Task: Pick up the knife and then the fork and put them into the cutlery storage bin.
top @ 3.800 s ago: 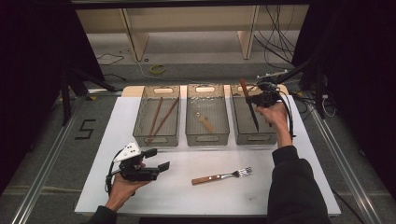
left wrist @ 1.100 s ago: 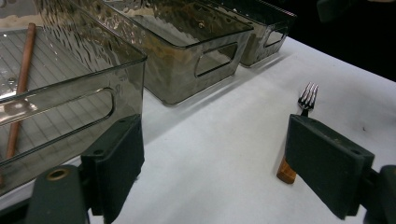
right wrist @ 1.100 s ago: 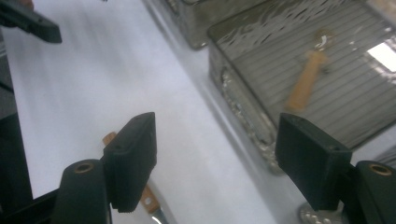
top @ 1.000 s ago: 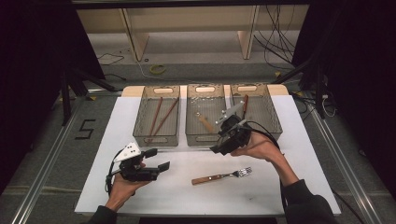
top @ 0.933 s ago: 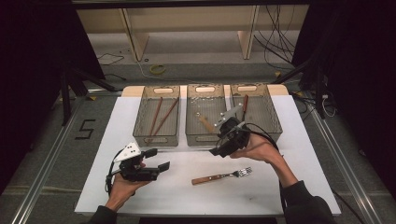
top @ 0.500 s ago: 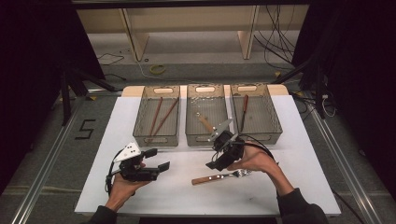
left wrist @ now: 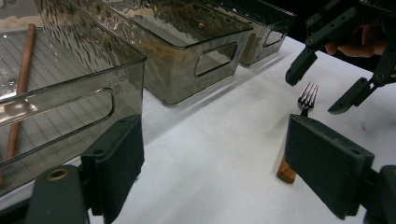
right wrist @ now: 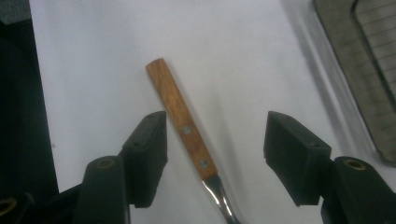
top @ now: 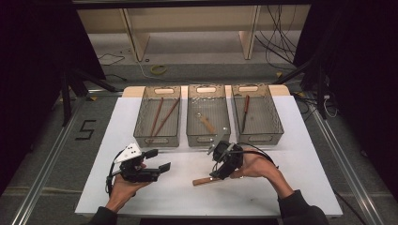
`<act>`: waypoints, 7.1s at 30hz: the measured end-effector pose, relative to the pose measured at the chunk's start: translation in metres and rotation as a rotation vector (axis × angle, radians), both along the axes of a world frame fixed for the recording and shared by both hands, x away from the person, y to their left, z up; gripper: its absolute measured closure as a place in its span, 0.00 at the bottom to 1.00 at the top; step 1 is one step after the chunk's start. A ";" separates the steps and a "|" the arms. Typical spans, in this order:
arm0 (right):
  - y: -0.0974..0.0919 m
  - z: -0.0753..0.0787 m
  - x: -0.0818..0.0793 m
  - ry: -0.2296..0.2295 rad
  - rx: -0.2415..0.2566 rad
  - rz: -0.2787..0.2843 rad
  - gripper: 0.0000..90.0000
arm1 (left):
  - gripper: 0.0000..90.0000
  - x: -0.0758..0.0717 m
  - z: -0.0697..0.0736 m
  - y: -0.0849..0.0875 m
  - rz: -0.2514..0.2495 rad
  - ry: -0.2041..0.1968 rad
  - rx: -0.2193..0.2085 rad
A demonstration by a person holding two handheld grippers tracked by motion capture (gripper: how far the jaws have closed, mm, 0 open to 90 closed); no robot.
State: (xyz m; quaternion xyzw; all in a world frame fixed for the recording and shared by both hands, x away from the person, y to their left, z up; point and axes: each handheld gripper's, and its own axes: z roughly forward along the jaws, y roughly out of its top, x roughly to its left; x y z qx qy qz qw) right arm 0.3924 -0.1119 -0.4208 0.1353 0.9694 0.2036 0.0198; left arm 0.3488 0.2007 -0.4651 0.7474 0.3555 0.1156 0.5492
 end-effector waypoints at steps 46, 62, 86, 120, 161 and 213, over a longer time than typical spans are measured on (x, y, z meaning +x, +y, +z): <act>0.004 -0.038 -0.007 0.006 -0.217 0.130 0.85 | 0.21 -0.001 0.000 -0.002 -0.011 -0.005 0.009; -0.001 -0.029 -0.005 0.018 -0.164 0.092 0.87 | 0.21 -0.001 0.000 -0.001 -0.011 -0.004 0.006; -0.042 0.011 0.015 0.012 0.116 -0.140 0.87 | 0.21 -0.001 0.000 -0.002 -0.010 -0.007 0.004; -0.119 0.048 0.038 -0.088 0.338 -0.449 0.87 | 0.21 -0.001 -0.001 -0.002 -0.009 -0.008 0.003; -0.142 0.083 0.123 -0.142 0.409 -0.741 0.87 | 0.21 0.001 -0.002 -0.001 0.002 -0.011 -0.009; -0.120 0.064 0.167 -0.111 0.349 -0.852 0.87 | 0.21 0.001 -0.002 0.000 0.002 -0.015 -0.012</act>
